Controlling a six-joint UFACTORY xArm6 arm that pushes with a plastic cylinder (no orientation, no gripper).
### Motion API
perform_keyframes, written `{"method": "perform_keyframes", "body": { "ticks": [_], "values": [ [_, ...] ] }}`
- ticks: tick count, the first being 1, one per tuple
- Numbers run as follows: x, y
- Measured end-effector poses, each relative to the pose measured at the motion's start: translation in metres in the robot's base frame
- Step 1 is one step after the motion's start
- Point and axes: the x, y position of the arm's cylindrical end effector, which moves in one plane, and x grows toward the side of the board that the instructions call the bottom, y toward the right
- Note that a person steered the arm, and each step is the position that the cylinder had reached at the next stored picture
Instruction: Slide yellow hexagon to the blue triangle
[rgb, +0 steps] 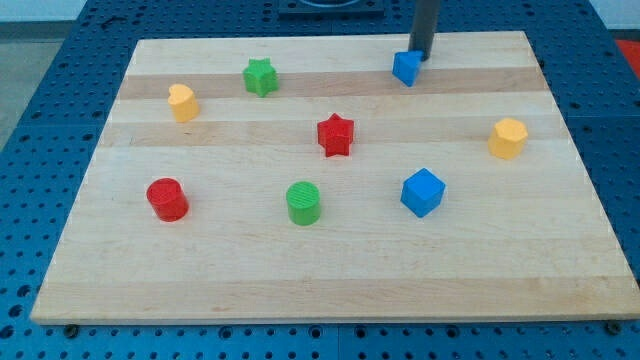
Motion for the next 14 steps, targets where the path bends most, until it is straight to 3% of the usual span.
{"method": "perform_keyframes", "body": {
  "ticks": [2,3,5,8,9,10,12,14],
  "values": [
    [0.063,0.002],
    [0.067,0.007],
    [0.074,0.081],
    [0.174,0.145],
    [0.201,0.14],
    [0.2,0.097],
    [0.147,0.026],
    [0.201,0.037]
  ]
}}
